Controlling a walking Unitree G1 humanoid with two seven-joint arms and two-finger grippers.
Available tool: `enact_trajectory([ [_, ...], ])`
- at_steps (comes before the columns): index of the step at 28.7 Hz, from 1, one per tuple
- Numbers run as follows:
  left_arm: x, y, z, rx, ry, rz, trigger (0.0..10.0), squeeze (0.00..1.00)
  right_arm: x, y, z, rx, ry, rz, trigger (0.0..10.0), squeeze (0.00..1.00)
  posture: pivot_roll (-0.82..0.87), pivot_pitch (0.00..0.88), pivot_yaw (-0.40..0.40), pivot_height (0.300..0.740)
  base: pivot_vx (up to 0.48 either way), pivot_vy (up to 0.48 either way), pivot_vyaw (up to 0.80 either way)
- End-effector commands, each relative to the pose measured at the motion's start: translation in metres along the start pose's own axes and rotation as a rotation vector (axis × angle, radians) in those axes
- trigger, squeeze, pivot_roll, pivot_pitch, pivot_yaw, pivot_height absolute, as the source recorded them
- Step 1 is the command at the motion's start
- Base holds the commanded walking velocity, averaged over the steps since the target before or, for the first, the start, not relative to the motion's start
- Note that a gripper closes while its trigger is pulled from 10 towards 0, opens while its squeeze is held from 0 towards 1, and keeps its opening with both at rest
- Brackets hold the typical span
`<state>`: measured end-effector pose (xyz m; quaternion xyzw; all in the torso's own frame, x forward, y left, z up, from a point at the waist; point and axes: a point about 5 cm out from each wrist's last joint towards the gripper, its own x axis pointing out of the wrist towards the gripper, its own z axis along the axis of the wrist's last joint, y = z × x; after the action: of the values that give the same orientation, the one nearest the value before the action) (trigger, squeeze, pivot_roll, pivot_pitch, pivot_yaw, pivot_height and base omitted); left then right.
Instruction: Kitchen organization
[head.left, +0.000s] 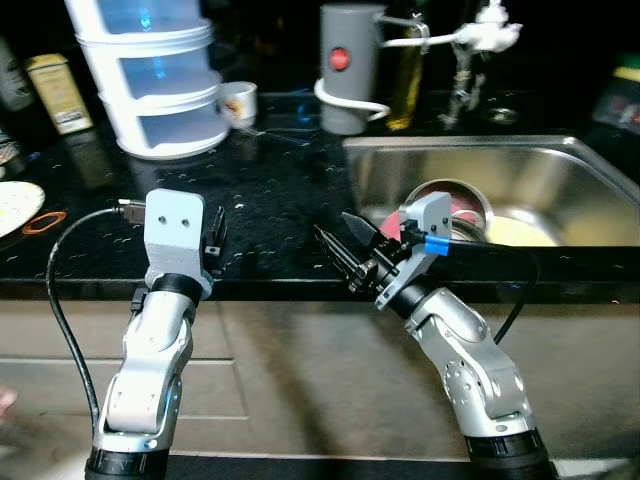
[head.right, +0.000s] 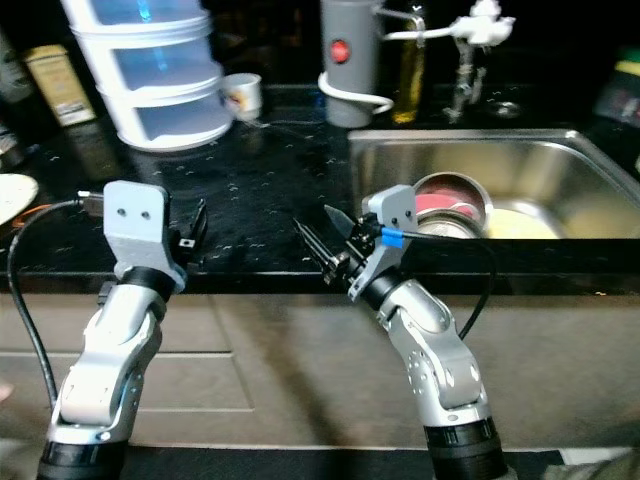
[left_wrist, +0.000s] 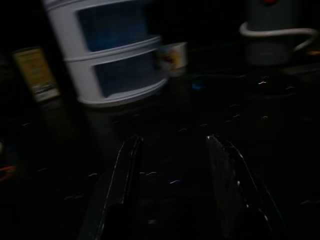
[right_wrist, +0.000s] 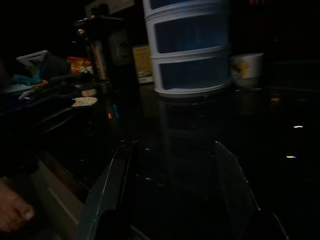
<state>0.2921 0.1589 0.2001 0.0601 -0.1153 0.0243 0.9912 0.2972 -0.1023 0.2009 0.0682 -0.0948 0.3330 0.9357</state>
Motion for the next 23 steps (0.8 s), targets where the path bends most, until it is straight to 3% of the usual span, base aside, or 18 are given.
enact_trajectory([
  [1, -0.0001, 0.0008, -0.0032, 0.007, 0.008, 0.005, 10.0, 0.00, 0.0004, 0.0007, 0.0001, -0.011, 0.008, 0.002, 10.0, 0.00, -0.09, 0.000, 0.009, 0.740, 0.000, 0.311, 0.00],
  [23, -0.0009, 0.0015, -0.0055, 0.004, 0.015, 0.015, 10.0, 0.00, 0.0002, -0.0006, 0.0013, -0.017, 0.008, -0.002, 10.0, 0.00, -0.09, 0.000, 0.008, 0.740, 0.000, 0.312, 0.00],
])
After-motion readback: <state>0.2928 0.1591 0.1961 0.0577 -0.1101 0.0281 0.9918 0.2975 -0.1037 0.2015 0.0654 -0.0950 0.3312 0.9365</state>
